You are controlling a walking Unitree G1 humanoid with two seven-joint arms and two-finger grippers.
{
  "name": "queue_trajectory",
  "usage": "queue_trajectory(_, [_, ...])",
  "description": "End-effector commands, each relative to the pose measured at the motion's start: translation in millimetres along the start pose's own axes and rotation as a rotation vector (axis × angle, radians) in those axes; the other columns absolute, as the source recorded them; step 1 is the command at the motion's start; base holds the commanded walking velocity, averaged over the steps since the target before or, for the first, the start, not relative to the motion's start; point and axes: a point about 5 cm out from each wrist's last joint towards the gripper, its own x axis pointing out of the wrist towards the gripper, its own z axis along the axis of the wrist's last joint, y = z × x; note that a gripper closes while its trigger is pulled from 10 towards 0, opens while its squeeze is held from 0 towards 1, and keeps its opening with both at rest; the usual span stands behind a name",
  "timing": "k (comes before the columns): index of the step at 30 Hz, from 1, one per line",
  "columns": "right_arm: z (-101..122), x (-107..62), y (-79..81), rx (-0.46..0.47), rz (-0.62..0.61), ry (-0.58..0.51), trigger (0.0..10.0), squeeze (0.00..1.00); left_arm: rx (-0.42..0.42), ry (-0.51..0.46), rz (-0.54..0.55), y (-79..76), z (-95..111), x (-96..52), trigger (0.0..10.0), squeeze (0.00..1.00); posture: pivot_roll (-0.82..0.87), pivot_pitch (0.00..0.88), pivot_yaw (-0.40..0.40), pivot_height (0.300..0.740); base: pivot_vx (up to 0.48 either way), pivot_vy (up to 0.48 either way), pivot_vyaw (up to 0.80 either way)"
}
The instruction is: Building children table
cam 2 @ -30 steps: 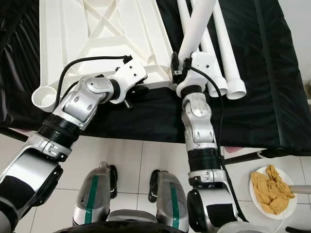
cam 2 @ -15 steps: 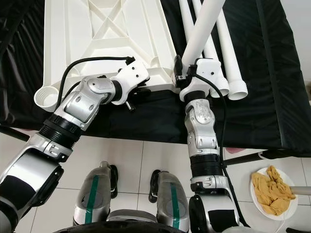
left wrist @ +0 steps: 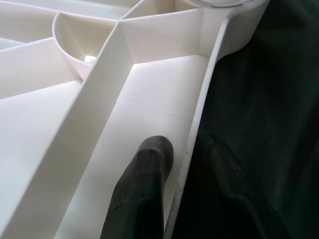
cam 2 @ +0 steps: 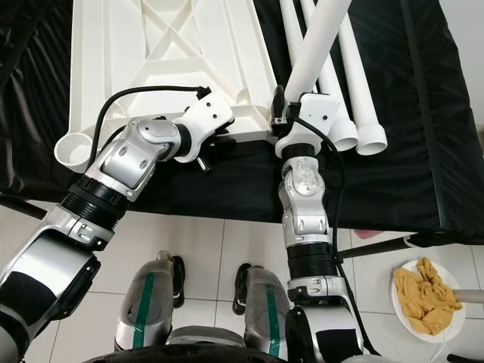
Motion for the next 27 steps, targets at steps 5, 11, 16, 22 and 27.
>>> queue_trajectory(5, [2,-2.2,-21.3,-0.013,-0.160,-0.032,10.0,0.00,-0.038,0.047,0.069,10.2,-9,-4.0,10.0,0.00,0.07,0.100,-0.029,0.740,0.000,0.000,0.00])
queue_trajectory(11, [1,-2.7,-19.3,-0.010,-0.155,-0.033,10.0,0.00,-0.036,0.046,0.074,11.4,-8,-4.8,10.0,0.00,0.07,0.102,-0.027,0.740,0.000,0.000,0.00])
queue_trajectory(16, [2,-0.6,-16.4,0.033,-0.092,-0.037,10.0,1.00,-0.034,0.047,0.076,11.7,-7,-4.9,10.0,0.00,0.06,0.101,-0.028,0.740,0.000,0.000,0.00])
queue_trajectory(22, [8,5.6,-16.3,0.057,0.006,-0.050,10.0,1.00,-0.032,0.047,0.076,11.8,-7,-4.5,10.0,0.00,0.06,0.098,-0.029,0.740,0.000,0.000,0.00])
queue_trajectory(27, [13,11.4,-17.5,0.057,0.088,-0.057,10.0,0.09,-0.032,0.048,0.075,11.6,-7,-4.0,10.0,0.00,0.06,0.095,-0.031,0.740,0.000,0.000,0.00])
